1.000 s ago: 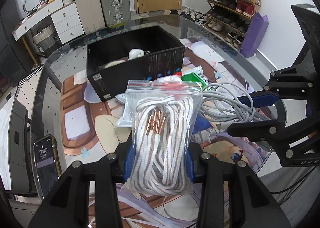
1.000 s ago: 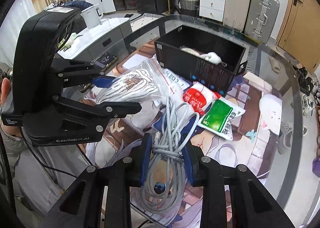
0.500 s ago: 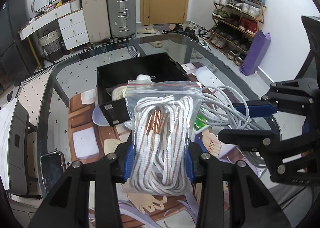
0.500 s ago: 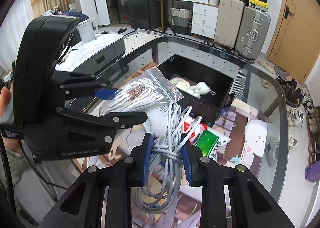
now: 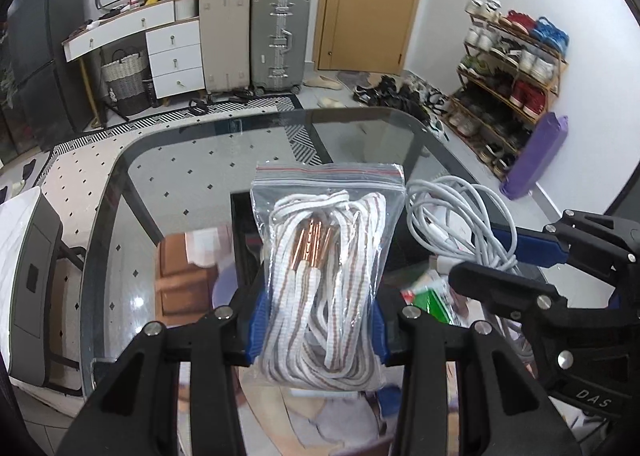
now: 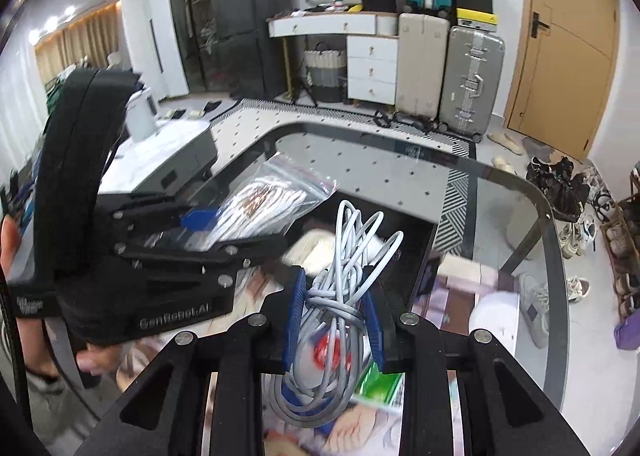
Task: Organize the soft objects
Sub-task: 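Carry the cable bag and grey cable bundle into the black box, release both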
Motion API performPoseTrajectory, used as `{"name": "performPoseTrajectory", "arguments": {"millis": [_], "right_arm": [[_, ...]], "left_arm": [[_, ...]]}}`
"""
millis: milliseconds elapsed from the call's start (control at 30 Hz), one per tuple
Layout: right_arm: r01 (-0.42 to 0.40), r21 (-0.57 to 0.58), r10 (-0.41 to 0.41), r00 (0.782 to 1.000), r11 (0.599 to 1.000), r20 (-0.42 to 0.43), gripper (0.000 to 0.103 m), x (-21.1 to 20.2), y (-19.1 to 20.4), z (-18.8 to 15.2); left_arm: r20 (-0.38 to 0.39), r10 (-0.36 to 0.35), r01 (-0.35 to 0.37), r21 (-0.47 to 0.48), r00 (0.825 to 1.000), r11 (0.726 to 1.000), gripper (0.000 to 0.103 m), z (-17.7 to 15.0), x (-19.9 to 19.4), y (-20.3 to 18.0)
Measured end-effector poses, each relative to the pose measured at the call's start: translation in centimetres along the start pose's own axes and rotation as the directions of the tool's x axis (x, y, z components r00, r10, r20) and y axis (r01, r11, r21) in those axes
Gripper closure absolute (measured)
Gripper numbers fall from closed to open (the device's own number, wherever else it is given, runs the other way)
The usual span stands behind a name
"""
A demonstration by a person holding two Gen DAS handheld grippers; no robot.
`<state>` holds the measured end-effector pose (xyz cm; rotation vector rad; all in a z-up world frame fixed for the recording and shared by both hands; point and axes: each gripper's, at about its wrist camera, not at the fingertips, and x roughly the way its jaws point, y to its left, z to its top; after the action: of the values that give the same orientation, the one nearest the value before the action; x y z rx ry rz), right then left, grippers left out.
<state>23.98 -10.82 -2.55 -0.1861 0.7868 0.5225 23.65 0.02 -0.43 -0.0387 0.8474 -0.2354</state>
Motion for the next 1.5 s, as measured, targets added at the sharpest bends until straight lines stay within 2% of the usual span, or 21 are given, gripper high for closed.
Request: {"name": "performPoseTrajectory", "arguments": {"millis": [267, 633, 767, 1000, 1167, 1333, 1500], "right_arm": [[0.022, 0.056, -0.023, 1.000, 0.998, 0.010, 0.075, 4.2, -2.1, 2.3], [0.022, 0.128, -0.018, 0.999, 0.992, -0.036, 0.075, 10.2, -4.5, 2.5], [0.018, 0.146, -0.008, 0.998, 0.989, -0.070, 0.075, 12.0, -4.9, 2.1], [0.007, 0.150, 0.004, 0.997, 0.989, -0.079, 0.075, 12.1, -5.2, 1.4], [-0.023, 0.187, 0.052, 0.987, 0.982, -0.154, 0.075, 12.7, -5.6, 0.3], [-0.033, 0.191, 0.064, 0.985, 0.981, -0.159, 0.075, 12.4, -5.8, 0.6], [-0.039, 0.247, 0.078, 0.986, 0.968, -0.149, 0.075, 12.5, -6.5, 0.5]], "left_arm": [[-0.002, 0.013, -0.013, -0.043, 1.000, 0.999, 0.064, 2.2, 3.6, 1.0], [-0.082, 0.001, -0.011, -0.119, 0.997, 0.993, 0.065, 2.2, 8.3, 2.4], [-0.134, -0.007, -0.010, -0.124, 0.991, 0.992, 0.065, 1.8, 10.0, 2.7], [-0.127, 0.045, -0.055, -0.074, 0.991, 0.996, 0.066, 1.2, 9.7, 1.7], [-0.153, 0.074, -0.080, -0.031, 0.985, 0.996, 0.066, 0.6, 9.7, 1.3], [-0.194, 0.053, -0.064, -0.050, 0.980, 0.997, 0.066, 0.5, 9.5, 1.4], [-0.176, 0.052, -0.065, -0.067, 0.983, 0.996, 0.062, 0.4, 9.1, 1.5]]}}
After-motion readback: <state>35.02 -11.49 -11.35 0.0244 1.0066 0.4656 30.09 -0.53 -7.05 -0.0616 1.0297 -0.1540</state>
